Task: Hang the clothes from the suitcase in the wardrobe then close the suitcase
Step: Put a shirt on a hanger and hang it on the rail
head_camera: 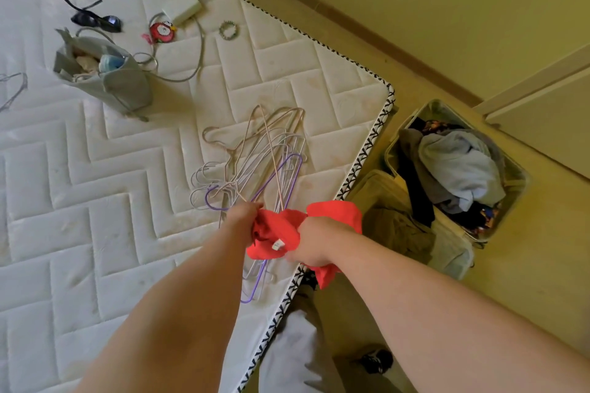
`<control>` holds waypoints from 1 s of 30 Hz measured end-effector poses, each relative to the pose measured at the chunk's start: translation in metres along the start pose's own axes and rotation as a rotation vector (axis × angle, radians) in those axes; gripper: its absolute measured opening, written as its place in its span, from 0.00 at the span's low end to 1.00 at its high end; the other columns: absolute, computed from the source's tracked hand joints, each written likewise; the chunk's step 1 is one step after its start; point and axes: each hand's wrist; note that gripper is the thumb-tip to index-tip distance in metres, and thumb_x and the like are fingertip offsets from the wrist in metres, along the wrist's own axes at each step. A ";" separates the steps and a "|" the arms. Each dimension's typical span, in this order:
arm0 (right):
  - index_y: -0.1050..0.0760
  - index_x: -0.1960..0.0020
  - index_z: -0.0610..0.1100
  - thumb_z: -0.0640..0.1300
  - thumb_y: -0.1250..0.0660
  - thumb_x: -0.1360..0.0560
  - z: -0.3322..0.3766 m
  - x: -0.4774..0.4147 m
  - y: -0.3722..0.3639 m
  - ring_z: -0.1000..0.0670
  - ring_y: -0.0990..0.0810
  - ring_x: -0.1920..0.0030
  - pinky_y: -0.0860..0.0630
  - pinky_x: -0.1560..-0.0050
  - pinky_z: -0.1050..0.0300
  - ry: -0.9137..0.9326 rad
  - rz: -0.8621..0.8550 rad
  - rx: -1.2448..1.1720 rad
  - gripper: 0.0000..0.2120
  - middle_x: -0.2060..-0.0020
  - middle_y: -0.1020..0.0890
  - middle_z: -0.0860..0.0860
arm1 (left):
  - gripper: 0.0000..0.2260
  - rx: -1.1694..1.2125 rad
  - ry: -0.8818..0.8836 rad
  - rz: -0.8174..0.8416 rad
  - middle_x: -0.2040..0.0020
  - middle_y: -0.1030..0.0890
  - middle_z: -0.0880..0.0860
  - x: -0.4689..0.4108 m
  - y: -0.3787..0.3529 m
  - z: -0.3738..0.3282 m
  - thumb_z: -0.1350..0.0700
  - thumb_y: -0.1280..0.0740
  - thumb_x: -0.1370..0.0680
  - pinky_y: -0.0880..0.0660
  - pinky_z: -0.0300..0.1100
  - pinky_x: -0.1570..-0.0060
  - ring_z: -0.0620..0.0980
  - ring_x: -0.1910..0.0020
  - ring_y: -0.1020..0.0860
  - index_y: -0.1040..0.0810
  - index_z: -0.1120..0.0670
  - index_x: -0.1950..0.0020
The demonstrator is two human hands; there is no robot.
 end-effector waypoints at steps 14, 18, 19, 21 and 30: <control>0.33 0.25 0.41 0.60 0.46 0.16 -0.002 -0.003 0.022 0.40 0.27 0.31 0.32 0.29 0.47 -0.030 0.376 -0.044 0.29 0.28 0.28 0.41 | 0.11 0.314 0.113 0.139 0.56 0.13 0.56 0.031 -0.011 -0.009 0.60 0.46 0.16 0.35 0.33 0.79 0.46 0.81 0.34 0.29 0.55 0.56; 0.24 0.32 0.43 0.66 0.42 0.21 -0.016 -0.001 0.016 0.41 0.19 0.43 0.25 0.36 0.46 -0.043 0.270 0.004 0.31 0.38 0.19 0.43 | 0.12 0.398 0.080 0.089 0.65 0.15 0.53 0.035 -0.011 -0.016 0.58 0.45 0.15 0.27 0.39 0.71 0.49 0.80 0.27 0.28 0.55 0.56; 0.22 0.35 0.44 0.67 0.43 0.22 -0.018 0.002 0.018 0.42 0.18 0.46 0.24 0.38 0.46 -0.041 0.218 -0.006 0.30 0.42 0.17 0.44 | 0.12 0.440 0.059 0.060 0.70 0.18 0.52 0.037 -0.014 -0.017 0.58 0.45 0.15 0.26 0.40 0.71 0.51 0.78 0.24 0.28 0.56 0.57; 0.19 0.45 0.46 0.66 0.40 0.23 -0.021 0.007 0.024 0.43 0.17 0.50 0.22 0.42 0.49 -0.041 0.174 -0.037 0.25 0.50 0.15 0.45 | 0.12 0.507 0.019 -0.023 0.77 0.24 0.52 0.045 -0.022 -0.020 0.60 0.45 0.16 0.28 0.35 0.78 0.51 0.79 0.25 0.29 0.57 0.58; 0.16 0.58 0.49 0.55 0.34 0.27 -0.029 0.062 0.069 0.48 0.15 0.59 0.22 0.57 0.55 -0.137 0.210 0.179 0.12 0.62 0.15 0.52 | 0.24 0.101 -0.038 -0.363 0.39 0.23 0.55 0.080 -0.038 -0.031 0.45 0.36 0.20 0.24 0.42 0.52 0.56 0.42 0.20 0.29 0.57 0.28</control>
Point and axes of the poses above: each hand's wrist, its own x-axis away from the middle knuckle, its own y-axis out of the back of the hand, z = x × y
